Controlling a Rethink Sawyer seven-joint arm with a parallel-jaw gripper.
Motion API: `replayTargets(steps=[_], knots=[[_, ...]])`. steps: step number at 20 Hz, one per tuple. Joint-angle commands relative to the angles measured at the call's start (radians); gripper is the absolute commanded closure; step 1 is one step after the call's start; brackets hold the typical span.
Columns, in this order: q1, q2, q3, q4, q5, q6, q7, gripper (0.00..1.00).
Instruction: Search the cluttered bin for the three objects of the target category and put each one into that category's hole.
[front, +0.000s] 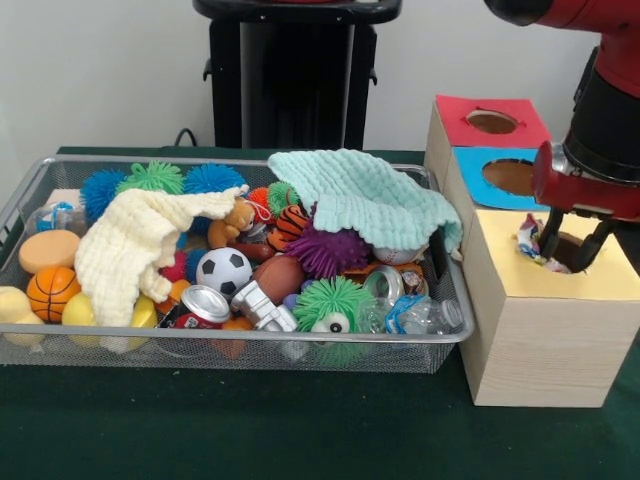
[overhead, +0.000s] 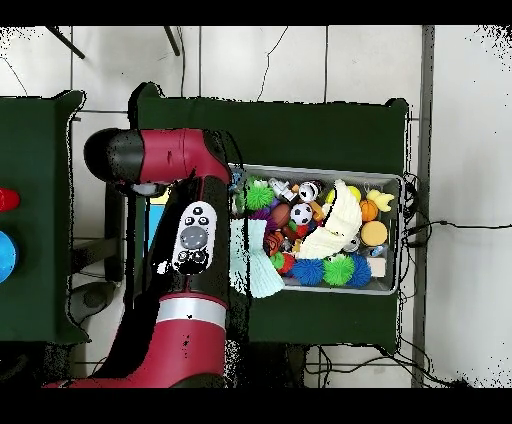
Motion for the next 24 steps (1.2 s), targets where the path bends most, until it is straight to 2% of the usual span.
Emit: replayTargets(steps=[1,7,12,15,19,20,24], knots=[[-0.041,-0.135,0.025,0.096,0.027,0.143,0.141,0.0],[-0.051,-0.19,0.011,0.104,0.017,0.213,0.119,0.0],[-0.057,-0.223,0.019,0.148,0.021,0.207,0.109,0.0],[-0.057,-0.23,0.019,0.175,0.013,0.17,0.114,0.0],[-0.059,-0.22,0.014,0.163,-0.007,0.164,0.114,0.0],[-0.059,-0.217,0.011,0.158,-0.013,0.164,0.115,1.0],[-0.059,-0.217,0.02,0.172,0.001,0.136,0.14,1.0]])
